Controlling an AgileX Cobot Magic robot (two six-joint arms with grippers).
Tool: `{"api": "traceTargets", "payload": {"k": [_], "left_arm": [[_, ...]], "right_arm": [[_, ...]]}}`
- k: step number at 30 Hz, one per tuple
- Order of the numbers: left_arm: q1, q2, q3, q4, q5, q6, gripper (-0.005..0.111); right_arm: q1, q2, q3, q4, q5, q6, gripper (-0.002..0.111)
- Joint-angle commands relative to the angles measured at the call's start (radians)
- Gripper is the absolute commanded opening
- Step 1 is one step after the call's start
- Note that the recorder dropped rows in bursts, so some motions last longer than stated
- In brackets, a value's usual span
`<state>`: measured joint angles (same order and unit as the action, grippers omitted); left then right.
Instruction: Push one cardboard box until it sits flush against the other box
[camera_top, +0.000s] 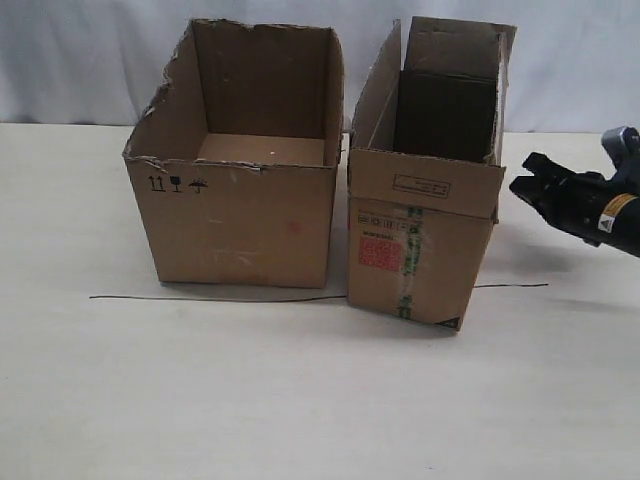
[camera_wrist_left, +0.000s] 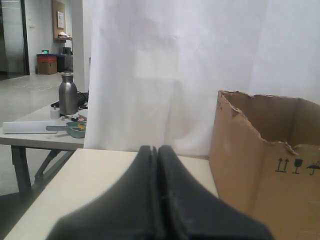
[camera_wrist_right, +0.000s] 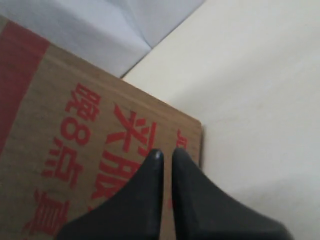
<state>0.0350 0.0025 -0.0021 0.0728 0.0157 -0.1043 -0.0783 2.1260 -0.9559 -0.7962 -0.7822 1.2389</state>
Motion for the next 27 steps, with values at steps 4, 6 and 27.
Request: {"api": "traceTargets", "payload": {"k": [4, 6, 27], "left_arm": [[0.000, -0.003, 0.002, 0.001, -0.004, -0.006, 0.000], [0.000, -0.003, 0.002, 0.001, -0.004, -0.006, 0.000], [0.000, -0.003, 0.002, 0.001, -0.004, -0.006, 0.000]], "right_arm": [[-0.001, 0.103, -0.129, -0.100, -0.114, 0.145, 0.005], [-0.001, 0.122, -0.149, -0.103, -0.114, 0.157, 0.005], [0.036, 0.180, -0.276, -0.110, -0.160, 0.189, 0.005]]}}
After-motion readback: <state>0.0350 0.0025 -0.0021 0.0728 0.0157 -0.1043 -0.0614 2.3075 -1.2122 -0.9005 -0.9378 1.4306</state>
